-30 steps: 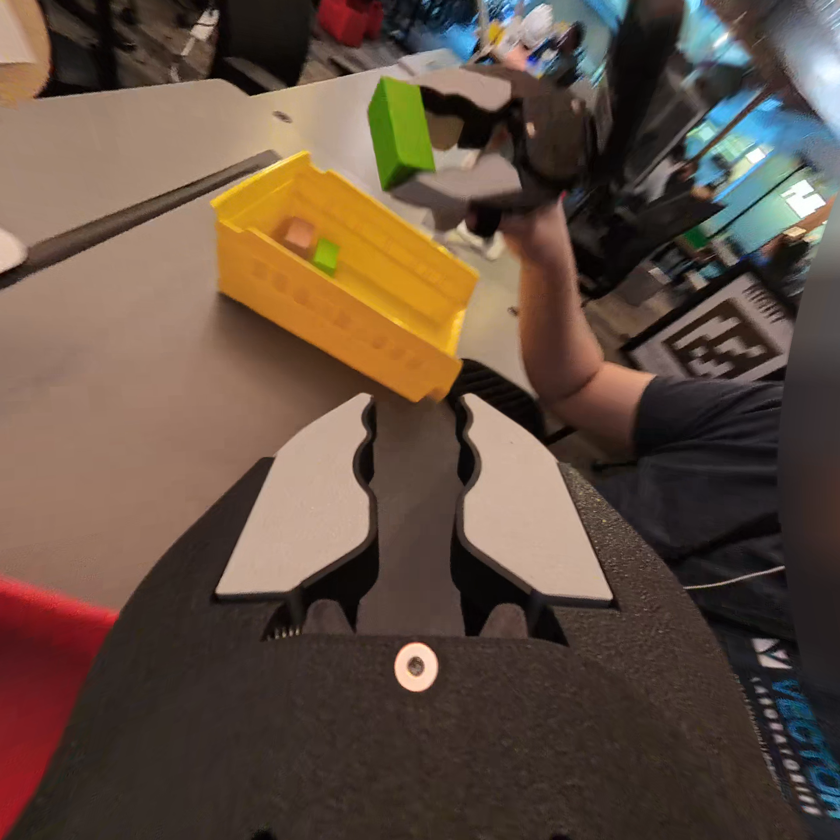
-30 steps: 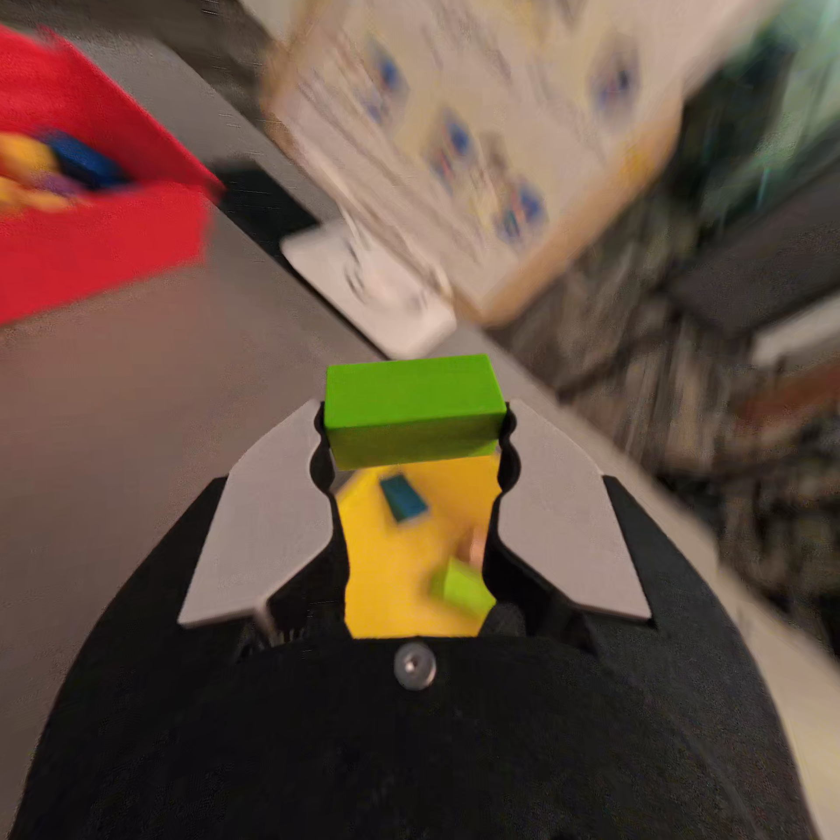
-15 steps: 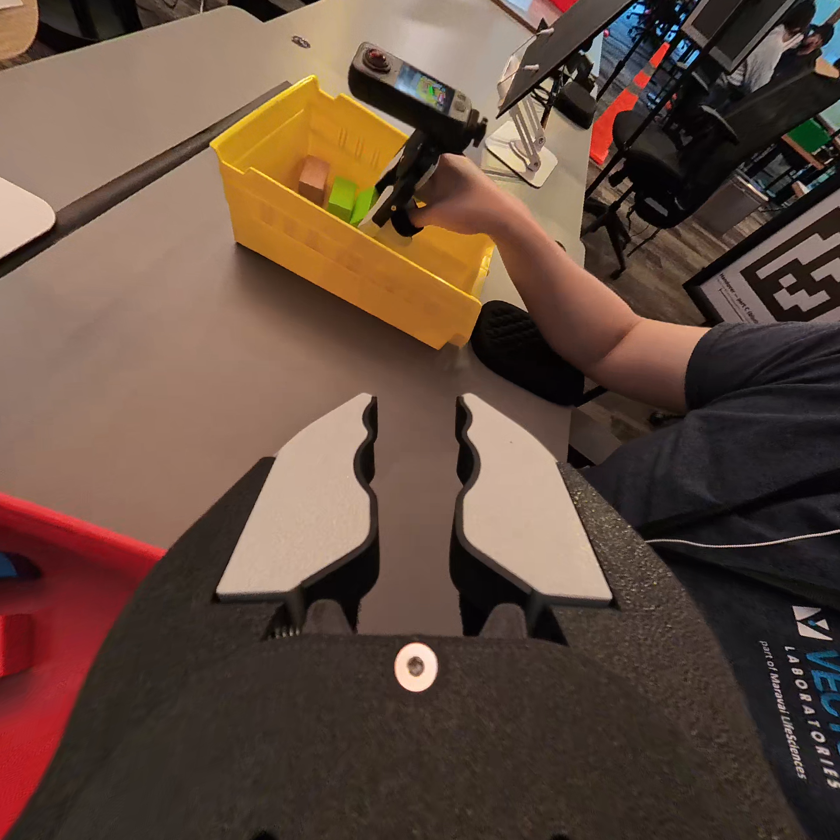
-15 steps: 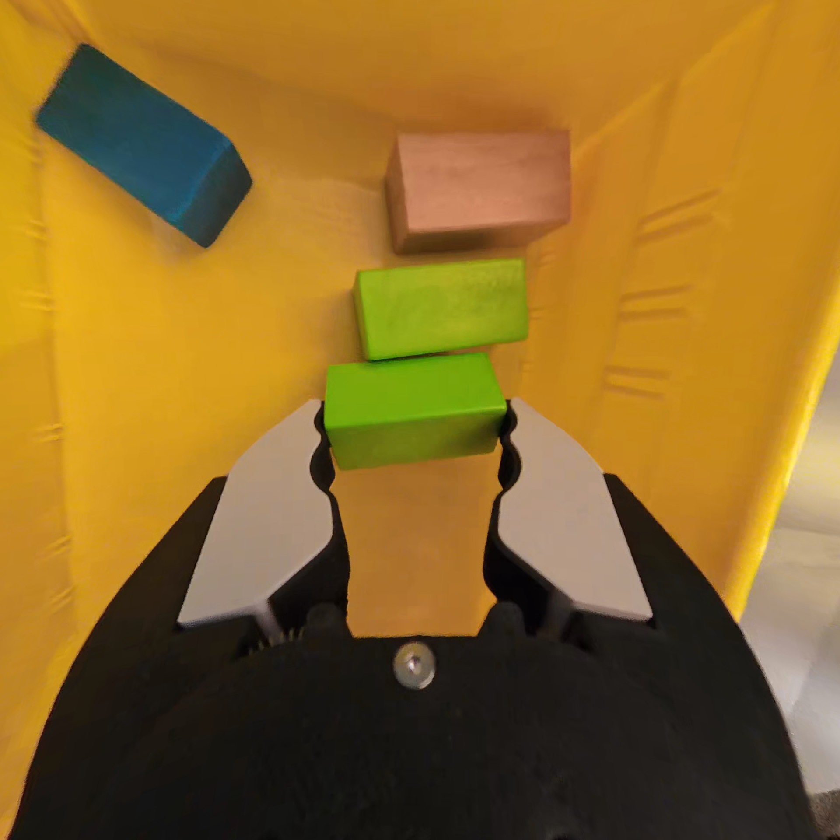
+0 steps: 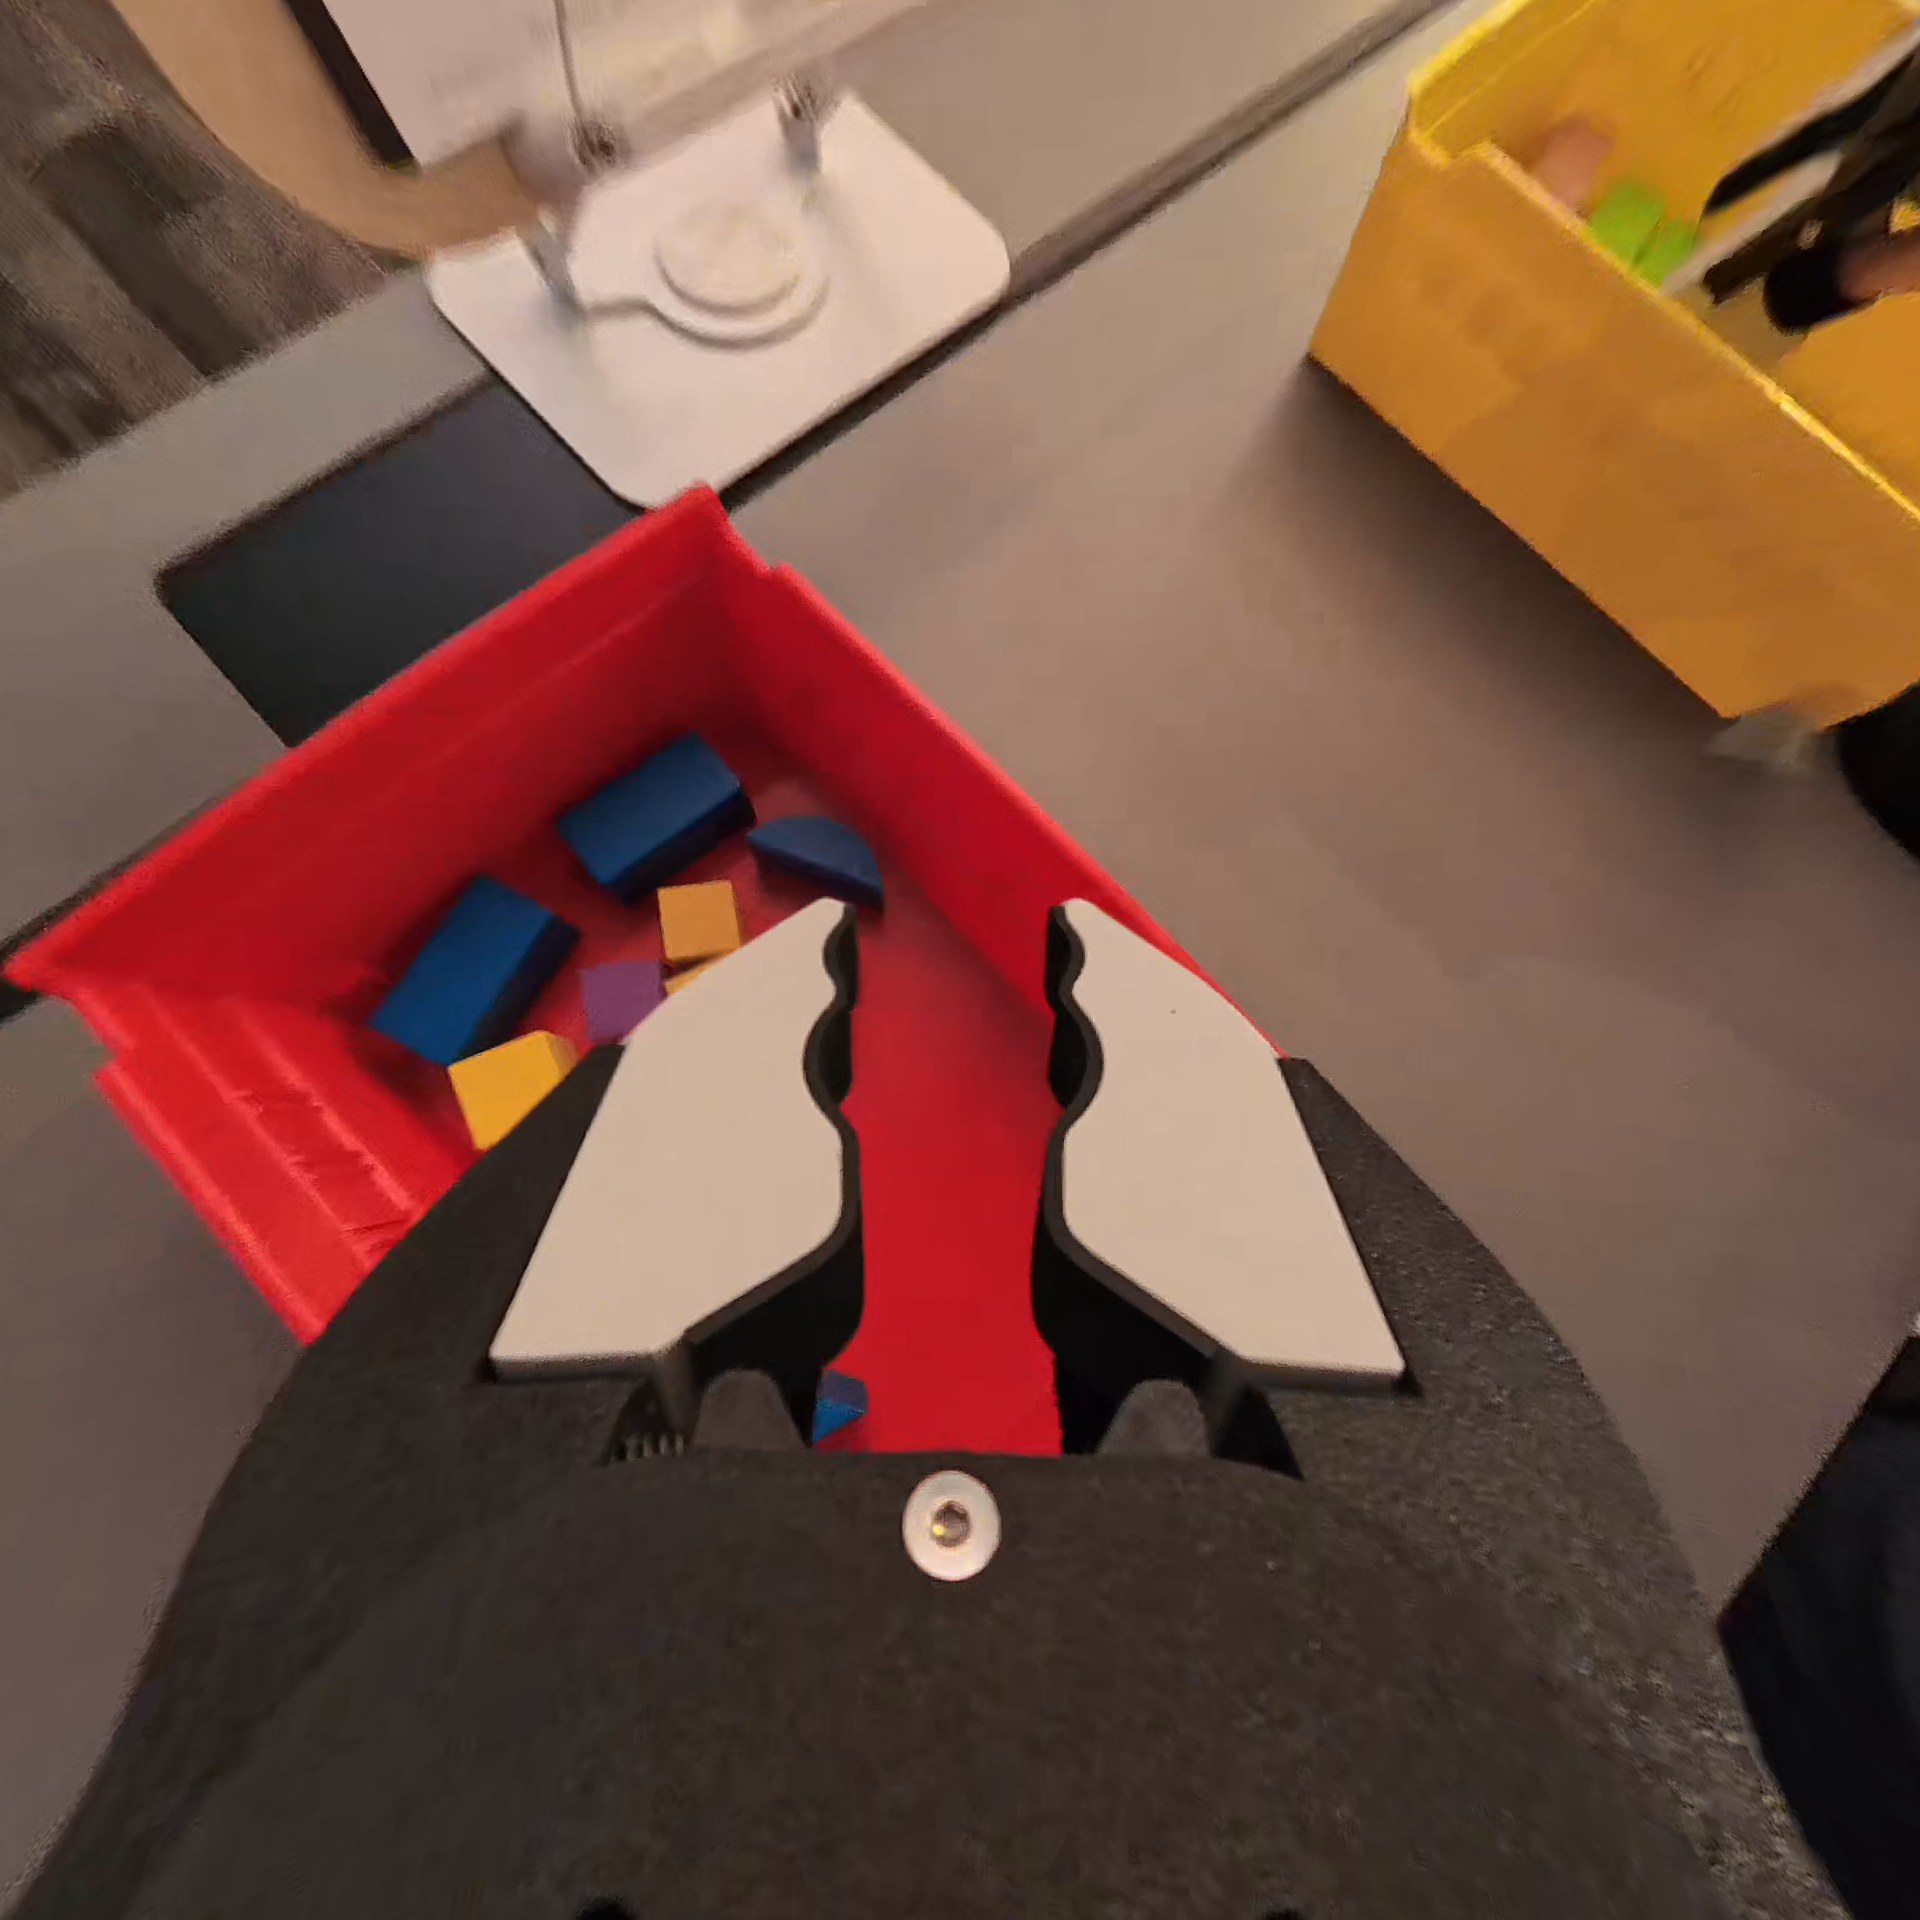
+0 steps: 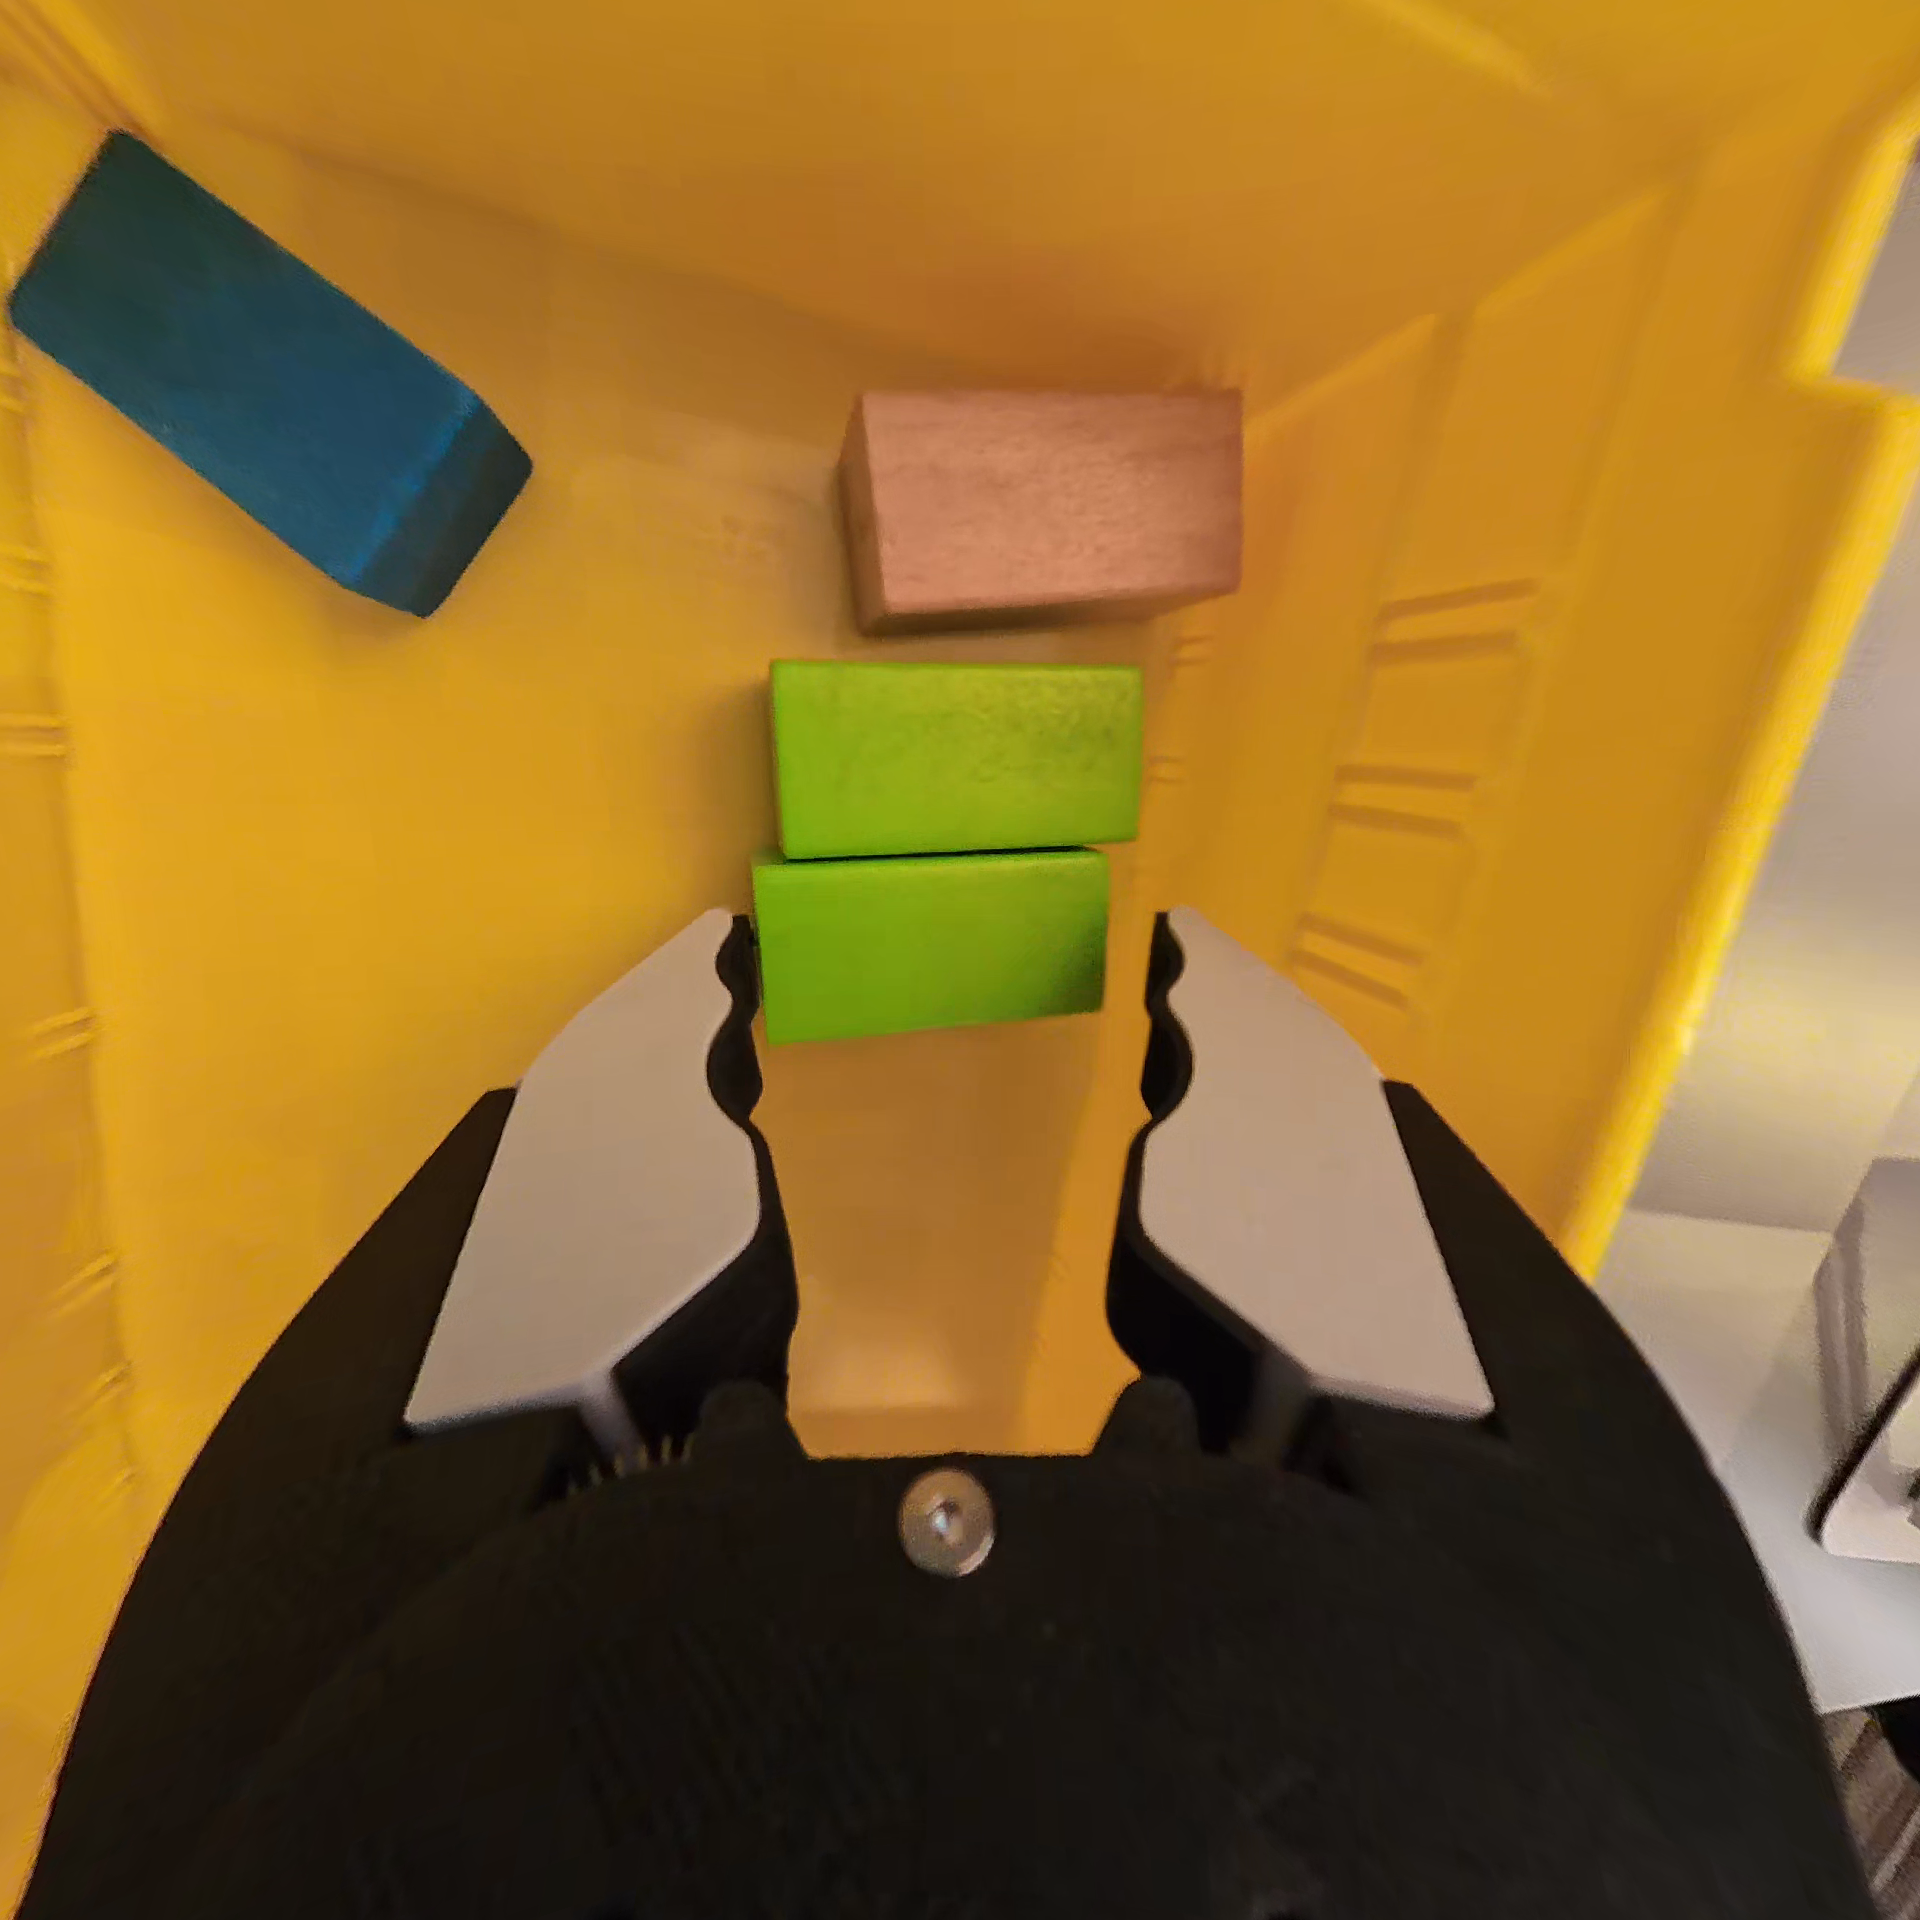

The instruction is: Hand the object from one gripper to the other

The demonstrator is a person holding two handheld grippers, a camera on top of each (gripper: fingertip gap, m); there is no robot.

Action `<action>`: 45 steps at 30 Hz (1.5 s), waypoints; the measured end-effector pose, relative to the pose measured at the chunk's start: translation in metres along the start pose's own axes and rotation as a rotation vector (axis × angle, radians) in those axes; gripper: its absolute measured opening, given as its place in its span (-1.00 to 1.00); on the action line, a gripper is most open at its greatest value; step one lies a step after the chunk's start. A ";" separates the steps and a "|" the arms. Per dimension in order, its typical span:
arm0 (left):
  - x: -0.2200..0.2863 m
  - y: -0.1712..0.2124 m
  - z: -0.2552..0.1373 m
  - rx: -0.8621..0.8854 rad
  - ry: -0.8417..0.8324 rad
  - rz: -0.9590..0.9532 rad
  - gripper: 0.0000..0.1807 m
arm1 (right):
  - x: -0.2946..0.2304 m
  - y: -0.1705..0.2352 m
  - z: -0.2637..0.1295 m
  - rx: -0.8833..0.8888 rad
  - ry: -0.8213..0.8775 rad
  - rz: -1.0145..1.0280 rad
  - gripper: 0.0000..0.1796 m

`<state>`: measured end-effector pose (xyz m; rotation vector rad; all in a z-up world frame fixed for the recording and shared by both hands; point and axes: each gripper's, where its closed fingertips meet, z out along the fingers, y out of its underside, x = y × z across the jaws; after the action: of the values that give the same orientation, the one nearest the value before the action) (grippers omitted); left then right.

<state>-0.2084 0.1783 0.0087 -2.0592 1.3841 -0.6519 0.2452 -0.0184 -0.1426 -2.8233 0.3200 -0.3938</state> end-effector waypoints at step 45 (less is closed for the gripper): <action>0.186 -0.116 -0.015 0.417 0.723 -0.048 -0.63 | -0.256 -0.063 -0.302 1.533 -0.339 -0.743 -0.31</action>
<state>-0.0773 0.0368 0.1148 -1.5758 1.3921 -1.6640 -0.0724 0.0343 0.0953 -1.3157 -0.7946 -0.1363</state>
